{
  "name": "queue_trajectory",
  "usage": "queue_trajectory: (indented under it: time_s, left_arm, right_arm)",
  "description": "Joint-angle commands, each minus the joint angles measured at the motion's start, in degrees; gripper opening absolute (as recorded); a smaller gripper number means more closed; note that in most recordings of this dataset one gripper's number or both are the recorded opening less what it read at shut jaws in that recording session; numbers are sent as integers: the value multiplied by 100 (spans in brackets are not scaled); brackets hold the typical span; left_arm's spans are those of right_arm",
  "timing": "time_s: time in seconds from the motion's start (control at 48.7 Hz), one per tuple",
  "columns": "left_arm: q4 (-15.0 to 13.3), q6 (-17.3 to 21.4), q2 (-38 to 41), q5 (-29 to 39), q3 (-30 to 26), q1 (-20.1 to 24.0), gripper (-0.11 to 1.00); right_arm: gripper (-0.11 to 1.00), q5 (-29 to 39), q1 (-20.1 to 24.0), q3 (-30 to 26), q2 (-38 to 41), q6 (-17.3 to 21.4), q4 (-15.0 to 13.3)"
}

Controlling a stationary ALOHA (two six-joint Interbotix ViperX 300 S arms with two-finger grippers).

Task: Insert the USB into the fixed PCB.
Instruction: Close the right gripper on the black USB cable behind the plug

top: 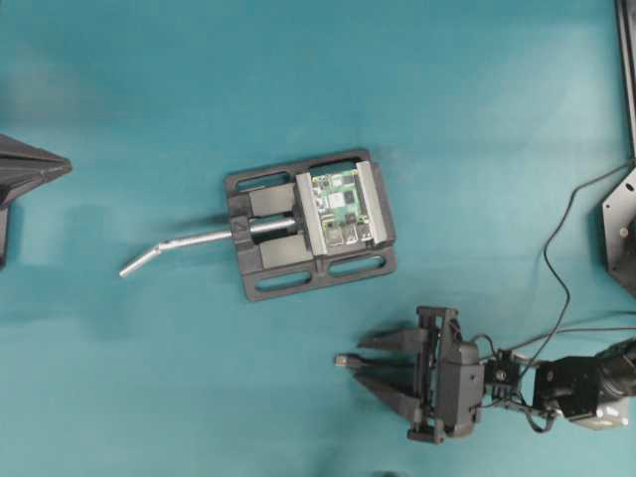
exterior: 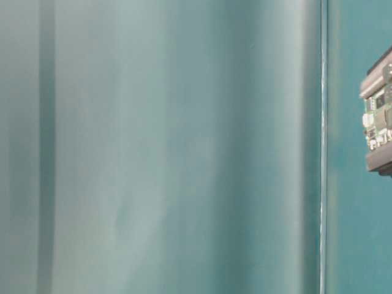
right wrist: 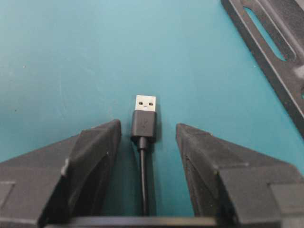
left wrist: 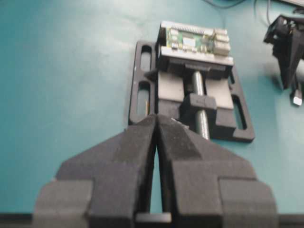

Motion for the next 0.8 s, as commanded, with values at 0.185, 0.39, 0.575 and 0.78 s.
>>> queue_trajectory:
  time_s: [0.185,0.39,0.575,0.78]
  left_arm:
    - [35,-35,193,9,-18,44,3]
    - [35,-35,185,70,-70,53,3]
    - [26,-35,176,325,-141,53,3]
    - [26,-26,149,466,-237,53,3]
  right_arm:
    - [57,97,26,-44,-9,-9,26]
    - [49,202,26,-26,-9,-9,26]
    - [36,229,26,-26,-9,-9,26]
    - [23,229,18,-26,0,-9,26]
